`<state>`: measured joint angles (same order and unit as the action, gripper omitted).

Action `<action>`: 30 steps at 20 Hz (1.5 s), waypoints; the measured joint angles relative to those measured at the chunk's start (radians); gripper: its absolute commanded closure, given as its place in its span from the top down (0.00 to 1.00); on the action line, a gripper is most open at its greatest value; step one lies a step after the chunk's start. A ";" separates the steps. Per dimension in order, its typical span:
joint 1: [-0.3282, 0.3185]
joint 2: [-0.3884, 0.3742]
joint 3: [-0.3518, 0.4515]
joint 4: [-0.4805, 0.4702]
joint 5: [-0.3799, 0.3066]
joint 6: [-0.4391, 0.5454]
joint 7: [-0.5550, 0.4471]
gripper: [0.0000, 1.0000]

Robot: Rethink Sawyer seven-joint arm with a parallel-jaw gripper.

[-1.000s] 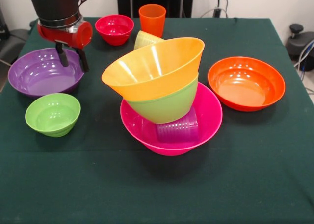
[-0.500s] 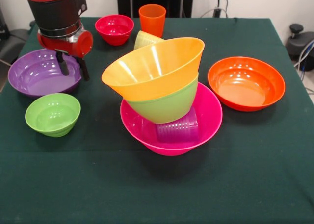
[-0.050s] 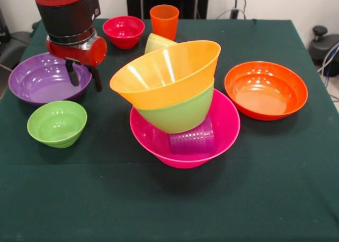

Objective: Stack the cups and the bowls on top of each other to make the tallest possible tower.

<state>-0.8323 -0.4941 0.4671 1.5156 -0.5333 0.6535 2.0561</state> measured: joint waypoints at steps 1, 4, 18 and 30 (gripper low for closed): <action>0.002 0.000 0.000 -0.001 0.000 0.000 0.000 1.00; 0.007 0.000 0.000 -0.001 0.000 0.000 0.000 1.00; 0.009 0.000 -0.001 -0.013 0.000 0.003 0.000 1.00; 0.009 0.004 -0.014 -0.024 0.000 0.003 0.000 1.00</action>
<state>-0.8233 -0.4904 0.4528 1.4916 -0.5333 0.6561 2.0561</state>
